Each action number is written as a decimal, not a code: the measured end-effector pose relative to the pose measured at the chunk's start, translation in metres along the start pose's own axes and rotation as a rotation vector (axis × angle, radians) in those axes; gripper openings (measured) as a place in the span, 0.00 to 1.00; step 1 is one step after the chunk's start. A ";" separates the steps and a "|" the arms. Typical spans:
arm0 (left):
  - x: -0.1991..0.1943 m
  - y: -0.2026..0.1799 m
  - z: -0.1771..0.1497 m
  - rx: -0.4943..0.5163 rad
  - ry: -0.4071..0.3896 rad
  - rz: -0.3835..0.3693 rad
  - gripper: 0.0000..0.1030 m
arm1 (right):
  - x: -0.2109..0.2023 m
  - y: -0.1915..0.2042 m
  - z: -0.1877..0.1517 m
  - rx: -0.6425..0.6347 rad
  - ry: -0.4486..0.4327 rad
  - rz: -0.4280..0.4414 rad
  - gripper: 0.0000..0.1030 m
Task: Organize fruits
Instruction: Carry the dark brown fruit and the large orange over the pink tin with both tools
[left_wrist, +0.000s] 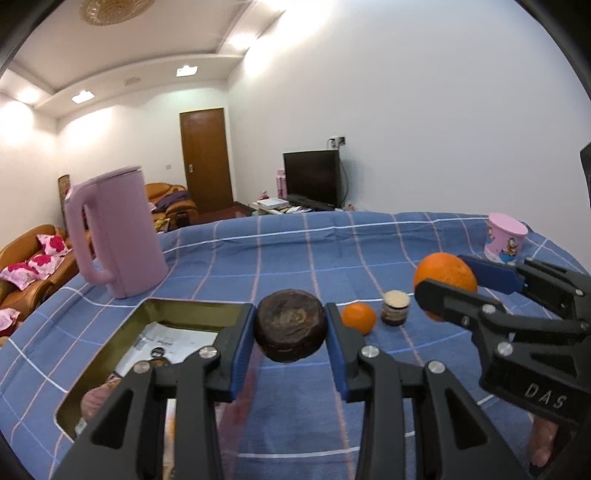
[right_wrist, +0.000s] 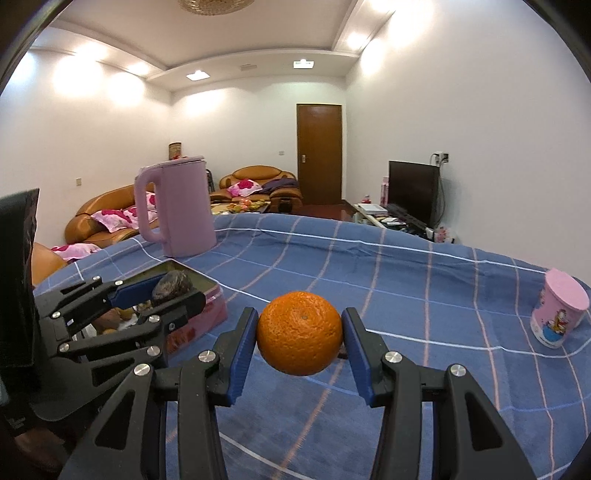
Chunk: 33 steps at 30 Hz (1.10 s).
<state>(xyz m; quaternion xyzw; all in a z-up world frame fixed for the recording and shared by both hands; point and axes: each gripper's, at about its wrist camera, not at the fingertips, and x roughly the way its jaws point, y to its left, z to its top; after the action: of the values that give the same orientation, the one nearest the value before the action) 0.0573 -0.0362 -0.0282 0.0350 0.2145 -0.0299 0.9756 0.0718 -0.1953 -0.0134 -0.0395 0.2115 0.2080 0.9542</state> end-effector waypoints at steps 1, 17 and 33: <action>0.000 0.005 0.000 -0.007 0.003 0.011 0.37 | 0.002 0.003 0.003 0.000 0.001 0.010 0.47; 0.012 0.089 -0.001 -0.107 0.082 0.146 0.37 | 0.050 0.069 0.025 -0.058 0.033 0.159 0.47; 0.033 0.140 -0.014 -0.176 0.179 0.208 0.37 | 0.092 0.117 0.020 -0.100 0.106 0.248 0.47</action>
<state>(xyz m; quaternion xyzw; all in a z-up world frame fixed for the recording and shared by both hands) 0.0915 0.1026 -0.0466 -0.0259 0.2974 0.0935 0.9498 0.1067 -0.0511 -0.0324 -0.0713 0.2543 0.3322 0.9055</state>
